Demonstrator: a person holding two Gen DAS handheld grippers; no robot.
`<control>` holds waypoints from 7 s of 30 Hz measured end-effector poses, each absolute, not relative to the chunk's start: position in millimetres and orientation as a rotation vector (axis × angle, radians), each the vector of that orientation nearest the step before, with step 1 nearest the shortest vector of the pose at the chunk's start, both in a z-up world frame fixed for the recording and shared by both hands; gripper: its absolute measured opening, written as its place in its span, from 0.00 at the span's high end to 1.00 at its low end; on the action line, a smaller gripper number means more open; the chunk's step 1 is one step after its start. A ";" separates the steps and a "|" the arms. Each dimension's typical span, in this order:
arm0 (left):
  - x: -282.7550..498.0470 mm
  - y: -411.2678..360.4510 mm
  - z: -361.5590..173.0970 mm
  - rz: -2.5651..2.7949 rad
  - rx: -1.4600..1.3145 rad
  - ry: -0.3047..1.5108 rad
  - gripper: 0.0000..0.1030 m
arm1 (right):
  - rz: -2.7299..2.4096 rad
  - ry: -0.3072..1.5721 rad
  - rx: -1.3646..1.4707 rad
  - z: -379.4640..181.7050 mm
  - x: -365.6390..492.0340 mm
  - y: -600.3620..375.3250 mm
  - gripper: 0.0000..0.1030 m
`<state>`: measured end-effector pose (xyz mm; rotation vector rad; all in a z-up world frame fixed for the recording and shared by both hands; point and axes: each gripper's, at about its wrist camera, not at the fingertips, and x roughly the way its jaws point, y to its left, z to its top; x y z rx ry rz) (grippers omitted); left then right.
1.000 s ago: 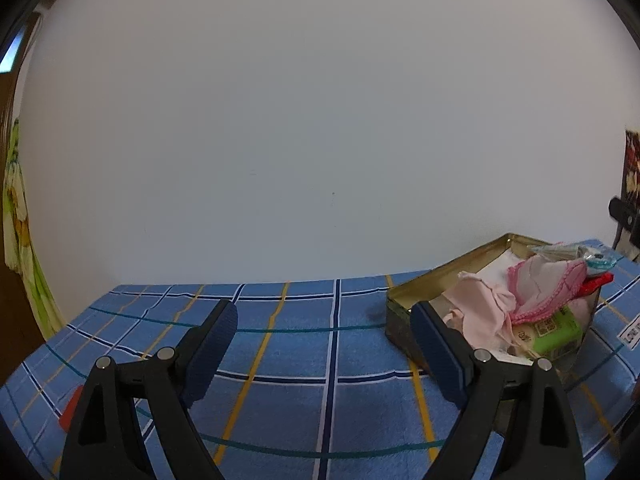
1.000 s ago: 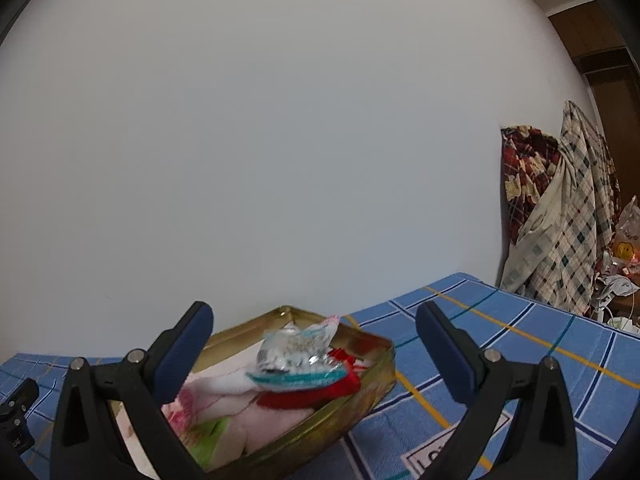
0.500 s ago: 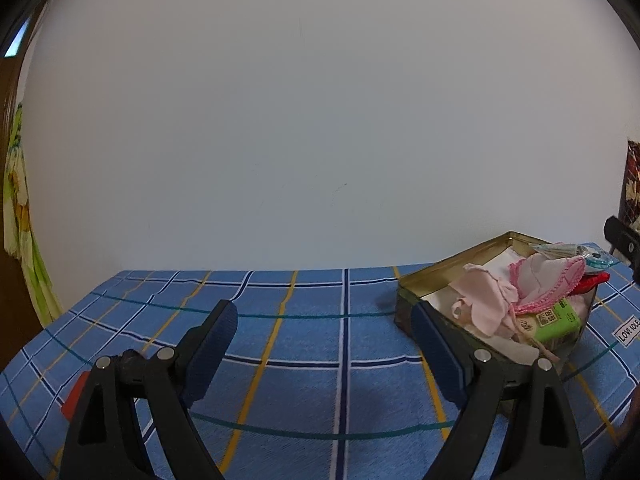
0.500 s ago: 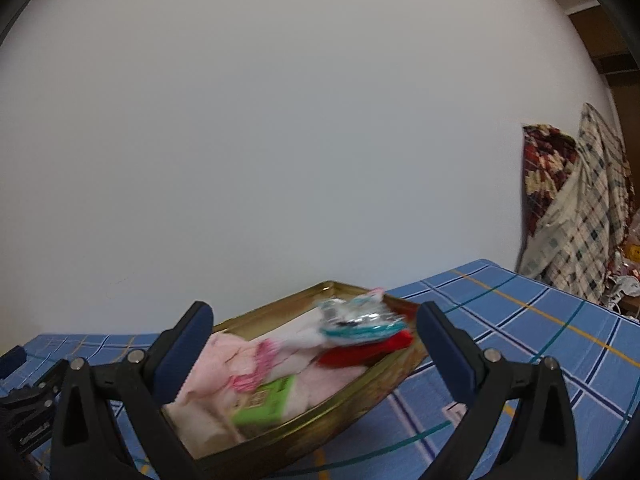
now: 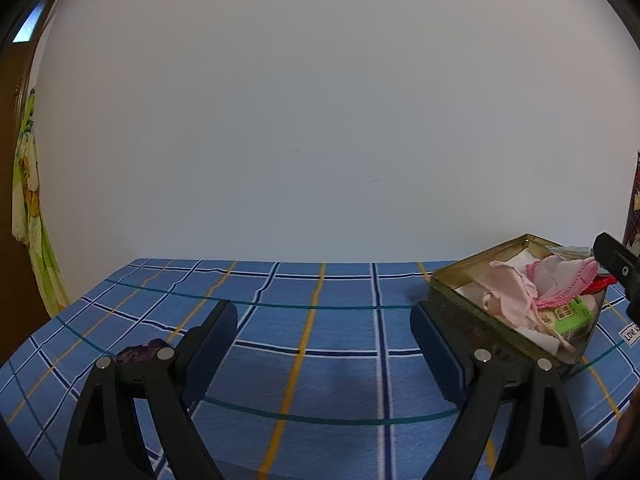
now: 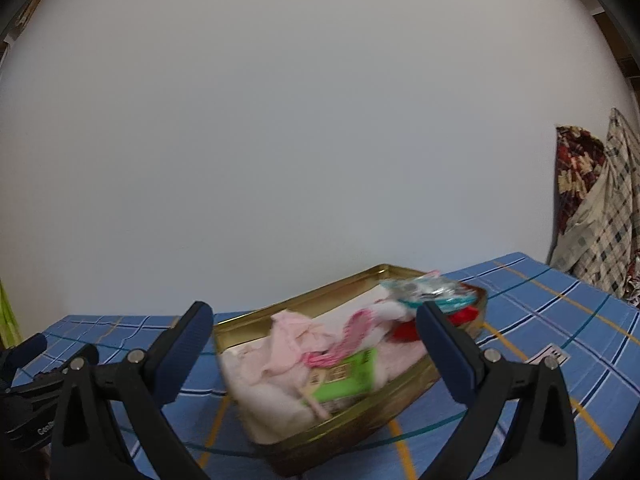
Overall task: Organize soft objects
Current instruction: 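Move both tools toward the purple scrunchie and orange-red pad, then grasp the dark purple scrunchie with the right tool and lift it, then grasp the orange-red pad with the left tool while the right tool holds the scrunchie, then carry the scrunchie and pad over the gold tin with both tools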
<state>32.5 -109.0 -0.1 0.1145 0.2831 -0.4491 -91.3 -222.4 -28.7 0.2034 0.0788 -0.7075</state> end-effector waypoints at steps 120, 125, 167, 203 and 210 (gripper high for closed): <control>161.1 79.7 -64.6 -0.236 0.080 0.852 0.60 | -0.060 0.781 0.243 -96.0 188.5 -76.2 0.59; 161.0 95.3 -58.2 -0.281 -0.065 0.815 0.64 | -0.060 0.778 0.250 -95.5 188.2 -77.3 0.59; 89.2 24.9 12.0 -0.406 -0.088 0.352 0.63 | -0.211 0.232 0.098 -29.6 42.0 -100.7 0.60; 97.1 -37.0 1.9 -0.495 -0.061 0.350 0.63 | -0.301 0.199 0.100 -21.0 -13.4 -142.1 0.60; 101.4 -40.2 -2.4 -0.509 -0.065 0.345 0.63 | -0.316 0.189 0.102 -20.6 -23.4 -150.4 0.60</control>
